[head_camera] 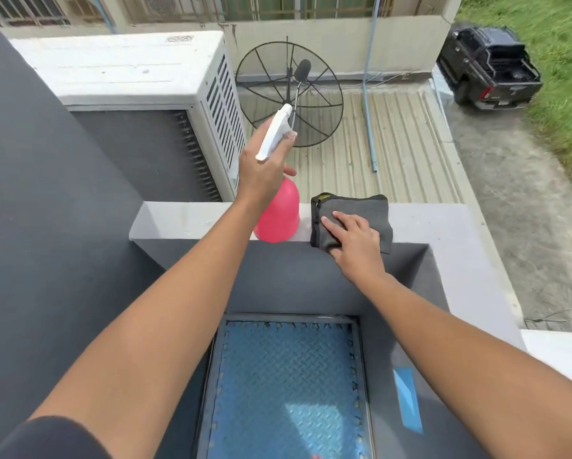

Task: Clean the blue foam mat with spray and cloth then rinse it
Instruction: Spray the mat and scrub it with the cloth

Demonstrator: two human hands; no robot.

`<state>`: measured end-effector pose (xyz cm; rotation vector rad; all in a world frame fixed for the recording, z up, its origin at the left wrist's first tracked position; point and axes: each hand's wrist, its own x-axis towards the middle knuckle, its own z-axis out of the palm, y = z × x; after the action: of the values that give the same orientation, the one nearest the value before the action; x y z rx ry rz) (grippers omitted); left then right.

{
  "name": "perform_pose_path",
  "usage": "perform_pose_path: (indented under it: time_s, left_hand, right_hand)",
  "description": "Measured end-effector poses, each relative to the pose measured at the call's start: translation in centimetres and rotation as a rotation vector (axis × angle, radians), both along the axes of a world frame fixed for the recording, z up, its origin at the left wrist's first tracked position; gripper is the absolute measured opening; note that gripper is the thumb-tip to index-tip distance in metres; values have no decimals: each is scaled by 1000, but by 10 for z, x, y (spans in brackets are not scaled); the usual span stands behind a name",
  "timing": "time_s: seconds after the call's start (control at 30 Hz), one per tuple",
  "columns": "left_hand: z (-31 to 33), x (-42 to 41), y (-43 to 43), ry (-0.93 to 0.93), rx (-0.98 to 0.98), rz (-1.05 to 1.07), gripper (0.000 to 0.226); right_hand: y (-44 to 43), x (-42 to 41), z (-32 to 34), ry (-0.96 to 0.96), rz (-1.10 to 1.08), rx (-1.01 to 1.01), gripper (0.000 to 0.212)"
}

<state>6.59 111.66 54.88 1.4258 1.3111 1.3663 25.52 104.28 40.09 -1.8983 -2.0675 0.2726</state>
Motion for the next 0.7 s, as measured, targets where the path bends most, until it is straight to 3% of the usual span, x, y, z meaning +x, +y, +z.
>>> perform_pose_path:
  time_s: [0.1, 0.3, 0.37, 0.53, 0.7]
  left_hand:
    - [1, -7, -19, 33, 10, -18, 32]
    - [-4, -29, -100, 36, 16, -62, 27]
    - [-18, -43, -132, 26, -14, -98, 23]
    - [-110, -81, -223, 87, -249, -138, 26]
    - [-242, -125, -325, 261, -462, -92, 22]
  right_hand:
    - [-5, 2, 7, 124, -5, 7, 51]
    - [-66, -15, 15, 660, -167, -91, 14]
    - [-104, -27, 6, 831, -267, -118, 17]
    - [-206, -58, -32, 1011, -557, -114, 31]
    - [-291, -82, -111, 1028, -668, -238, 22]
